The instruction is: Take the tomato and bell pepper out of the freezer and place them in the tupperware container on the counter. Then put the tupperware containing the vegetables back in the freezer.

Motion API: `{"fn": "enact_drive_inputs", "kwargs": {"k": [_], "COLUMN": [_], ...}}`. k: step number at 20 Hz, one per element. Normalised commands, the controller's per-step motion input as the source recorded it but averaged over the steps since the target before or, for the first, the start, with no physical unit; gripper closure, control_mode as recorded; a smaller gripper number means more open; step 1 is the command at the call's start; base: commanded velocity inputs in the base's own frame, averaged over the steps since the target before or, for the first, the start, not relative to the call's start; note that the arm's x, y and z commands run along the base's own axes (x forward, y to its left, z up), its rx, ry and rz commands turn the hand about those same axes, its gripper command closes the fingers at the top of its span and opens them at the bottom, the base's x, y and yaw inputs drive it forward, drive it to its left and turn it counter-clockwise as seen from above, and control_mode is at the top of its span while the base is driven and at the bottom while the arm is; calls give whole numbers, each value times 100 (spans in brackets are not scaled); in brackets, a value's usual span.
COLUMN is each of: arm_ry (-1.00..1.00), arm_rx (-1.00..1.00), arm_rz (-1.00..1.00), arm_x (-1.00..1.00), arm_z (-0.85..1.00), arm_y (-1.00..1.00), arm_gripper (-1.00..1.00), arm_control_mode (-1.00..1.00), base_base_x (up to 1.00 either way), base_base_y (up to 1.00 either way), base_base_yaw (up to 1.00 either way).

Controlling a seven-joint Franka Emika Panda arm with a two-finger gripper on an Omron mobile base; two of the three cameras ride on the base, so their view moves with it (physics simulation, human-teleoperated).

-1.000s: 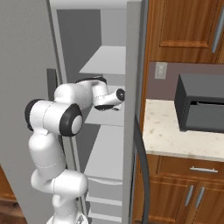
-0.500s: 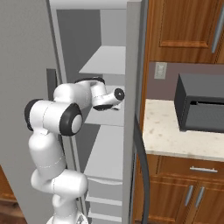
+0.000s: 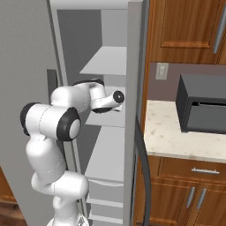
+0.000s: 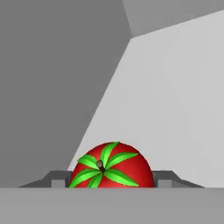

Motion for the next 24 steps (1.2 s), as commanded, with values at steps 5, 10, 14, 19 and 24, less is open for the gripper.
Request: {"fn": "enact_drive_inputs", "kwargs": {"k": [5, 10, 14, 19, 24], "arm_ry": [-9, -7, -3, -1, -2], "arm_rx": [-7, -5, -3, 0, 0], "arm_rz": [-10, -12, -14, -12, -6], "arm_x": [-25, -16, -1, 0, -24], "arm_z": [0, 2, 18, 28, 19], "arm_y": [0, -3, -23, -34, -25], "arm_gripper": [100, 100, 100, 100, 100], "arm_control_mode": [-100, -100, -100, -100, -100], "base_base_x": [0, 0, 0, 0, 0], "base_base_y": [0, 0, 0, 0, 0], "base_base_yaw": [0, 0, 0, 0, 0]}}
